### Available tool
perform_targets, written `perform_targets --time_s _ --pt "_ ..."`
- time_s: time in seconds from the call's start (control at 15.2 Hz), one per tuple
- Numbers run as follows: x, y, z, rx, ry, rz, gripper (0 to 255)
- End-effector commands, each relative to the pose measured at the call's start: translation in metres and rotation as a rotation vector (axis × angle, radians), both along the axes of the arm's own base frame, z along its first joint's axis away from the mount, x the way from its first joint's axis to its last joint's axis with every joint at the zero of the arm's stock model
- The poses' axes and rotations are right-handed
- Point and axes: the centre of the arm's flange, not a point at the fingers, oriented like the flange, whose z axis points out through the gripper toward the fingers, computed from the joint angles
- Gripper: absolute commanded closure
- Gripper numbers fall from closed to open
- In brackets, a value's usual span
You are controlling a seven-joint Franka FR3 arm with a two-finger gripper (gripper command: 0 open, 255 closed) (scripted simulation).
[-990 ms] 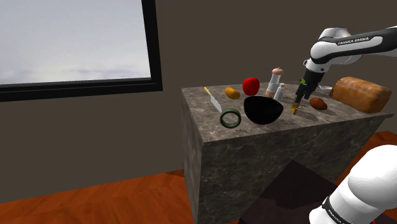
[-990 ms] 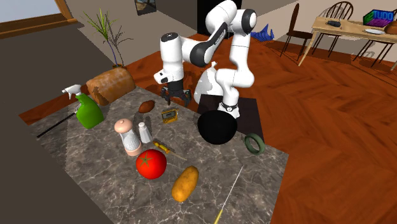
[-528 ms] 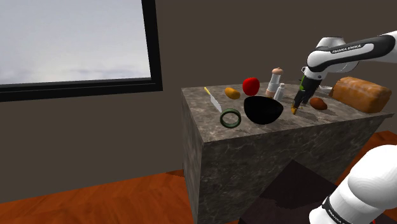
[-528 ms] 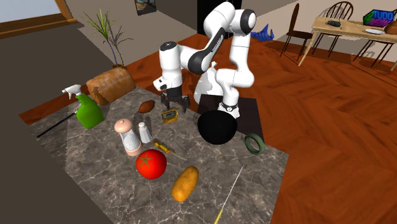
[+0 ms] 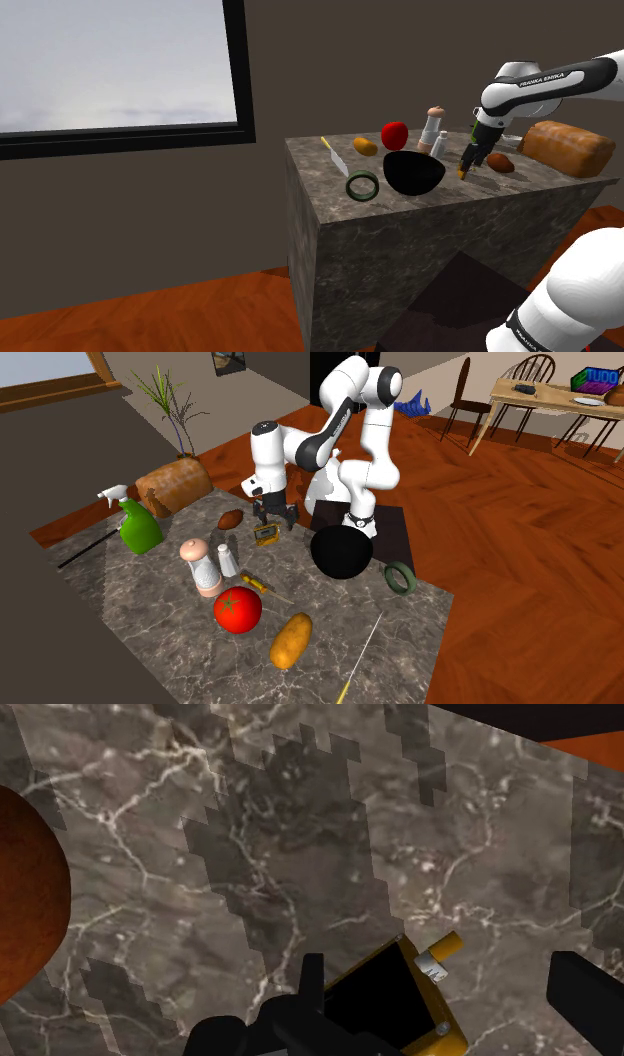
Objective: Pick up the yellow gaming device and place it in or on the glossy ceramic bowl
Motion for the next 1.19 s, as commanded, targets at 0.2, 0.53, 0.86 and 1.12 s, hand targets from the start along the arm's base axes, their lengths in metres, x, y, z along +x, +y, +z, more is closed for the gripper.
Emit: perform_targets --time_s 0.2,0.53,0.86,1.12 --pt "0.0 0.0 0.0 0.0 0.0 0.0 255" --pt "0.0 0.0 0.0 0.0 0.0 0.0 255" --pt "0.0 0.0 0.021 0.0 0.0 0.0 255" --pt "0.0 0.0 0.042 0.0 0.0 0.0 255"
